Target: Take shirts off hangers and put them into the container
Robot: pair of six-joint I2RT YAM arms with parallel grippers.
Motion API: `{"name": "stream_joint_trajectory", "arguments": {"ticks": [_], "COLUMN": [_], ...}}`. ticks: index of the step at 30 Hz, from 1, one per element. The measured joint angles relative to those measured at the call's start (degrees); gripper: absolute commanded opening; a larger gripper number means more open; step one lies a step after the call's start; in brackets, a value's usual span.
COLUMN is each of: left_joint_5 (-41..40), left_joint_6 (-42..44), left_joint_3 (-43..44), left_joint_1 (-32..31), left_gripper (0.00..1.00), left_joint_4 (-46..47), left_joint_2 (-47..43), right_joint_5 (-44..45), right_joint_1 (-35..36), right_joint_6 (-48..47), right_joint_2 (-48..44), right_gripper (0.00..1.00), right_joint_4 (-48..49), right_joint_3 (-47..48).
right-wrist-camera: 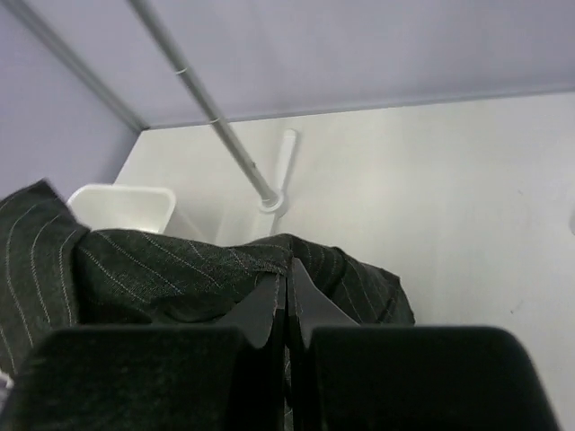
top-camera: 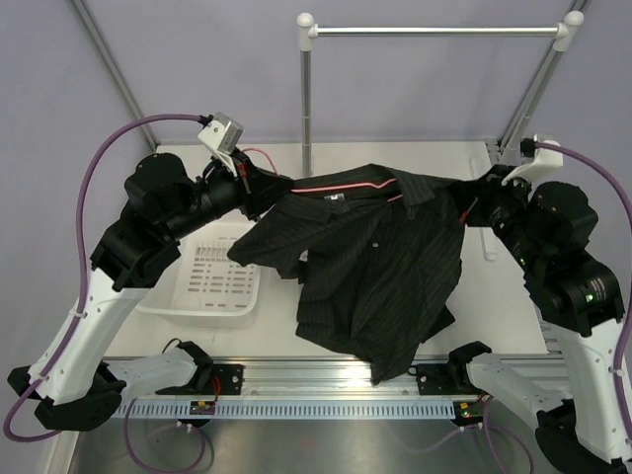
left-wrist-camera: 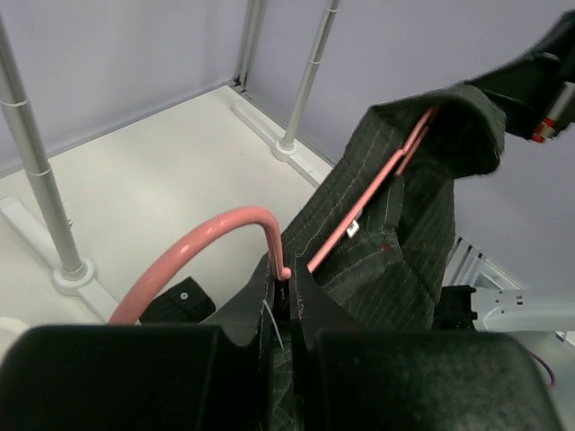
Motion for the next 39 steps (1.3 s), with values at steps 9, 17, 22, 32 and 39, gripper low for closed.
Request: {"name": "stream_joint_trajectory", "arguments": {"ticks": [9,17,22,32,39], "left_joint_5": [1.79,1.07,0.0,1.11,4.15], "left_joint_6": [-0.11,-0.39,-1.9,-4.0,-1.42], "left_joint_3": [-7.06,-15.74,-17.75,-14.49,-1.03], "left_joint_1": [-0.24,-0.26,-0.26,0.0,0.5], "left_gripper": [0.0,0.0,0.0,0.0,0.0], "left_joint_4": [5.25,10.78,14.51,17.05,9.33], "left_joint_2": [-3.54,-9.77,-12.55,-8.85,2.03], "right_joint_5": [13.05,9.75,6.12,-3.45,-5.6], "right_joint_1": [1.31,1.77,1.79,0.76,0.57], "right_joint_6": [9.84,15.08,15.98,15.47,10.54], "right_joint_2": [9.94,4.31,0.48,-3.69,-5.66], "right_gripper": [0.0,0.0,0.0,0.0,0.77], "right_joint_4": [-5.77,-2.29,-0.09,3.06,-1.57], "right_joint_3": [1.97,-10.05,-14.03,-22.12,-20.61]}}
